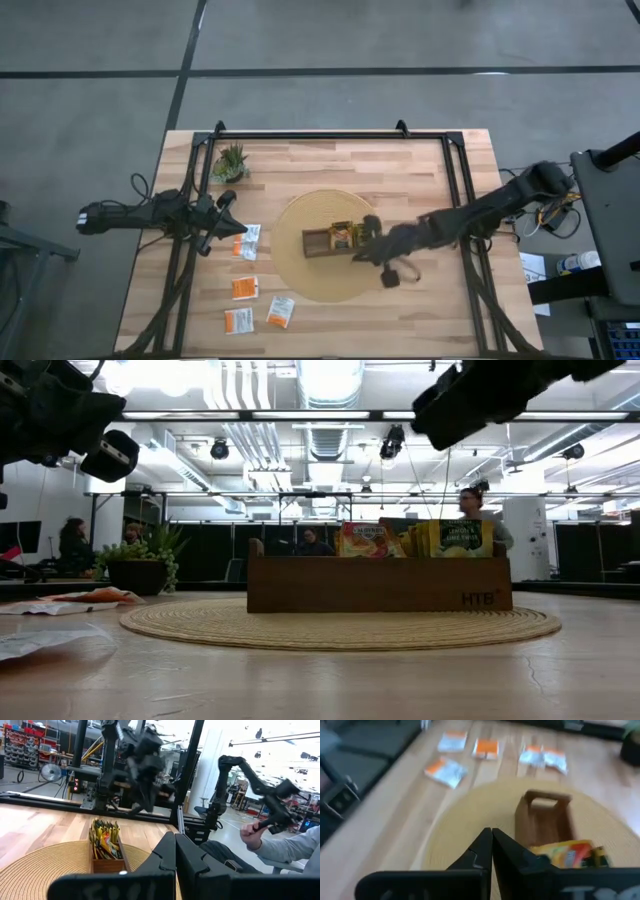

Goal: Pick & Place Tea
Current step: Put the white tea bag into the left of the wooden organizer

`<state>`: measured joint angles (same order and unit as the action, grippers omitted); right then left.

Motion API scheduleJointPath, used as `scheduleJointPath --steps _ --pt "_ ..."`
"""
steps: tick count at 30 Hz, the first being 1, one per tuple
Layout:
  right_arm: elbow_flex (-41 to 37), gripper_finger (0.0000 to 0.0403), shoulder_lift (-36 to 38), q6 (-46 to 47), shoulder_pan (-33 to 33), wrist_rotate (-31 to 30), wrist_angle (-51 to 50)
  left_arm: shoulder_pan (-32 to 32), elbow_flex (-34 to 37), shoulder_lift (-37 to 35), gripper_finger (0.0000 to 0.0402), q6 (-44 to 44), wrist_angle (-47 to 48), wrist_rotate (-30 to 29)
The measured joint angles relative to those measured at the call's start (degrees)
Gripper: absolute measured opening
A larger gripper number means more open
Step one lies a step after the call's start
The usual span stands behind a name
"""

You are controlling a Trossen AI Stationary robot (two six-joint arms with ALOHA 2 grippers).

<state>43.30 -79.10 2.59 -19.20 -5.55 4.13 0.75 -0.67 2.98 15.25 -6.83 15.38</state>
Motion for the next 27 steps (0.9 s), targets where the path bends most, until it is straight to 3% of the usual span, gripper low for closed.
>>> scheduleJointPath --steps 11,21,27 --pt "-18.26 0.0009 23.95 1.27 5.04 2.55 3.71 0.02 0.00 0.09 0.0000 -0.01 0.28 -0.02" --pt "-26.90 0.0009 35.40 -2.30 5.00 2.57 6.63 0.00 0.00 0.17 0.0000 0.00 0.46 -0.01" --pt "-33.21 0.0009 41.60 -6.54 5.02 4.04 18.58 0.02 -0.01 0.17 0.0000 -0.02 0.50 -0.02"
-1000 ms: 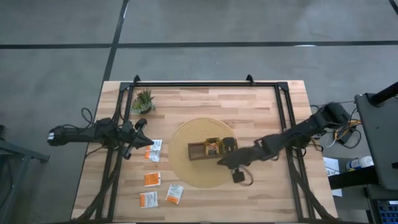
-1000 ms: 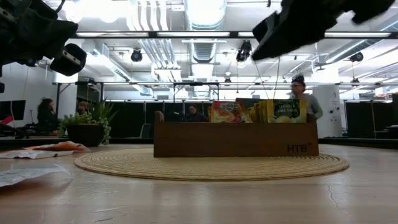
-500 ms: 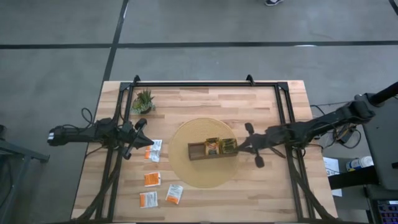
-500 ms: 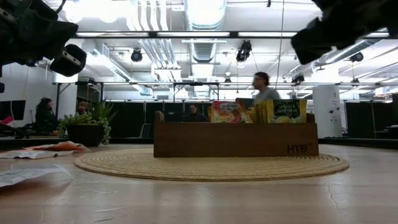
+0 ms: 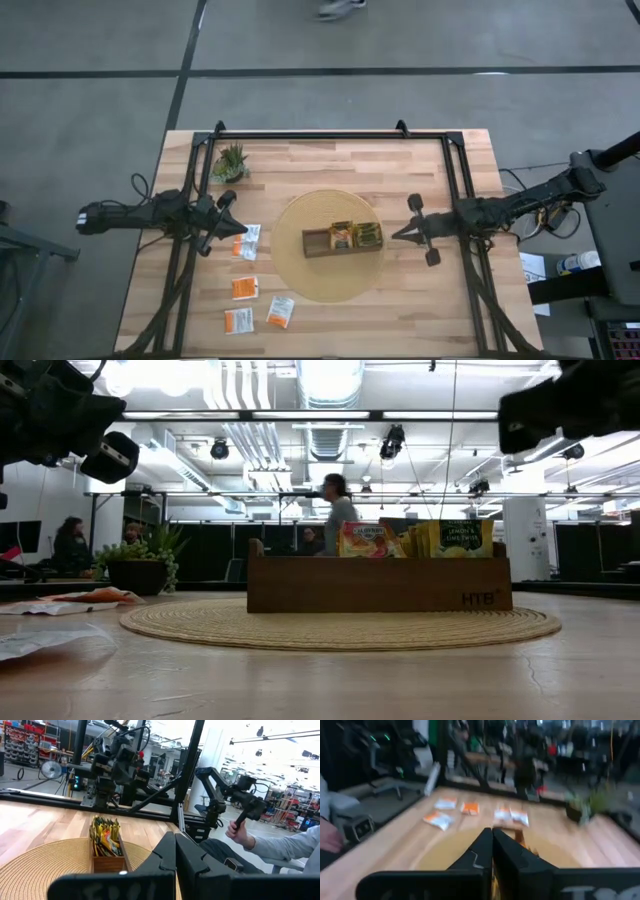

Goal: Pick & Place Tea
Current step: Put the white tea bag into the left of the wooden organizer

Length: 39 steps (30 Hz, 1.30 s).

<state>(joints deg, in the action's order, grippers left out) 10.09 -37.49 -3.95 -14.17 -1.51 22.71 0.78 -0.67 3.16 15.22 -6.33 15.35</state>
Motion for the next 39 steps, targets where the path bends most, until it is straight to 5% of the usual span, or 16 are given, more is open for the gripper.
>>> scheduleJointPath --steps 7,14,19,25,39 --pt "-3.06 0.0009 11.39 -1.63 0.60 6.95 5.60 0.00 -0.01 0.00 0.0000 0.00 0.01 0.02" --pt "-1.49 0.0009 26.91 -0.78 1.49 9.58 -10.60 0.00 0.01 0.00 0.0000 0.02 0.01 0.00" --pt "-3.08 0.0009 36.59 0.68 1.49 10.79 -7.88 0.00 0.01 0.00 0.0000 0.02 -0.01 0.01" --pt "-8.92 0.0009 36.52 -3.36 1.44 16.43 0.41 0.00 -0.01 -0.01 0.0000 0.00 0.24 0.02" --pt "-9.47 0.0009 36.08 -10.00 1.49 11.11 -21.01 0.00 -0.01 0.13 0.0000 0.01 1.34 -0.02"
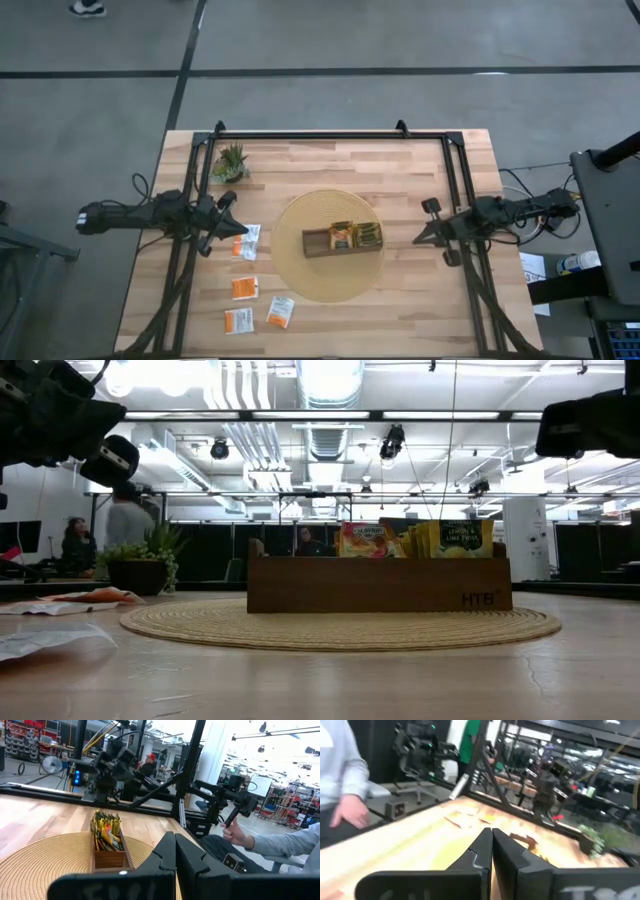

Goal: Pick & Place Tea
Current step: Put the white tea bag into the left of the wooden organizer

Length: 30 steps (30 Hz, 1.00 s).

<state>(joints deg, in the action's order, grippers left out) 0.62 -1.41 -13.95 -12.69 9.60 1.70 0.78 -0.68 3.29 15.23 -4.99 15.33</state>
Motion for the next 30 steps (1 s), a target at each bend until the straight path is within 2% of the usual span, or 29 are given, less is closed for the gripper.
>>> scheduleJointPath --steps 4,30 --pt "0.01 0.0009 -1.19 0.02 0.00 -2.16 -0.28 -0.01 -0.01 0.00 0.0000 0.01 0.00 -0.02" --pt "0.01 0.0009 -1.35 3.54 0.00 -2.16 -0.27 0.00 -0.01 0.00 0.0000 0.00 0.13 0.00"
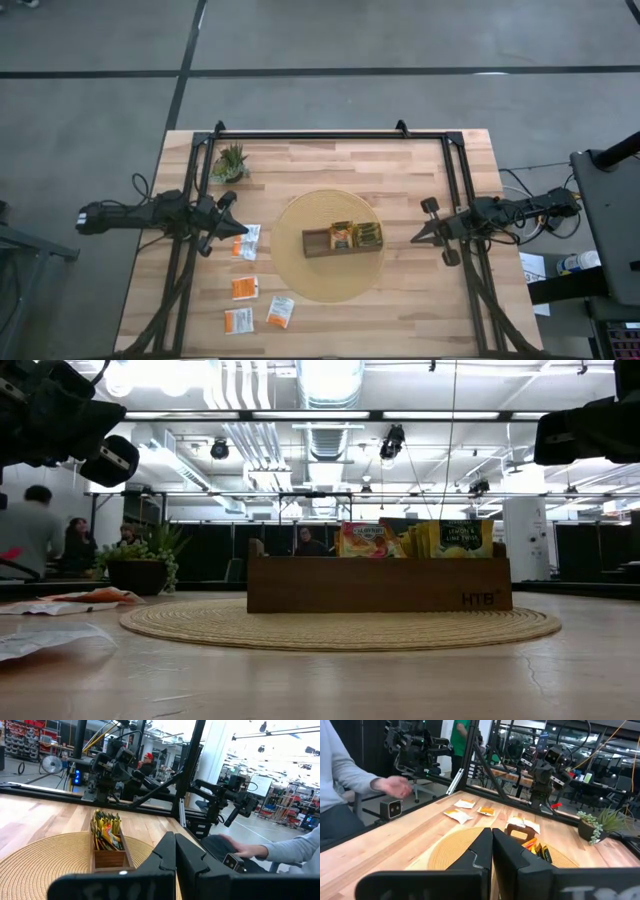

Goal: Pick & Place Tea
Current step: Put the white tea bag into the left of the wooden organizer

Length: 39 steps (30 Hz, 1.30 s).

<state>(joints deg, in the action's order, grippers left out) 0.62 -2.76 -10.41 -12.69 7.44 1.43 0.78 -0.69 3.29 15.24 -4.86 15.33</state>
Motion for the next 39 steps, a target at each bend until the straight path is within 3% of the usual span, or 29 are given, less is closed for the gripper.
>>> scheduleJointPath --steps 15,17,20,23,27,31,35,39 --pt "0.00 0.0009 -0.02 -0.09 0.00 0.00 0.02 -0.02 0.00 -0.02 0.0000 -3.29 -0.35 -0.55" --pt "0.00 0.0009 -0.02 -0.09 0.00 0.00 0.02 -0.02 0.02 0.26 0.0000 -6.92 -6.15 -3.42" --pt "0.00 0.0009 -0.02 -0.07 0.00 0.00 0.02 -0.02 0.02 0.69 0.0000 -7.86 -23.05 -10.14" --pt "0.00 0.0009 -0.02 -0.09 0.00 0.02 0.02 -0.02 -0.04 0.66 0.0000 -2.33 -37.73 -15.04" --pt "0.00 0.0009 -0.02 -0.09 0.00 0.02 0.02 -0.02 -0.02 0.58 0.0000 6.83 -50.63 -15.90" --pt "0.00 0.0009 -0.02 -0.09 0.00 0.02 0.02 -0.02 -0.02 0.59 0.0000 15.28 -56.16 -15.89" --pt "0.00 0.0009 -0.02 -0.07 0.00 0.02 0.02 -0.02 0.00 0.59 0.0000 22.78 -55.99 -14.46" --pt "0.00 0.0009 -0.02 -0.07 -0.02 0.02 0.04 -0.02 0.00 0.61 0.0000 20.75 -53.56 -13.32"
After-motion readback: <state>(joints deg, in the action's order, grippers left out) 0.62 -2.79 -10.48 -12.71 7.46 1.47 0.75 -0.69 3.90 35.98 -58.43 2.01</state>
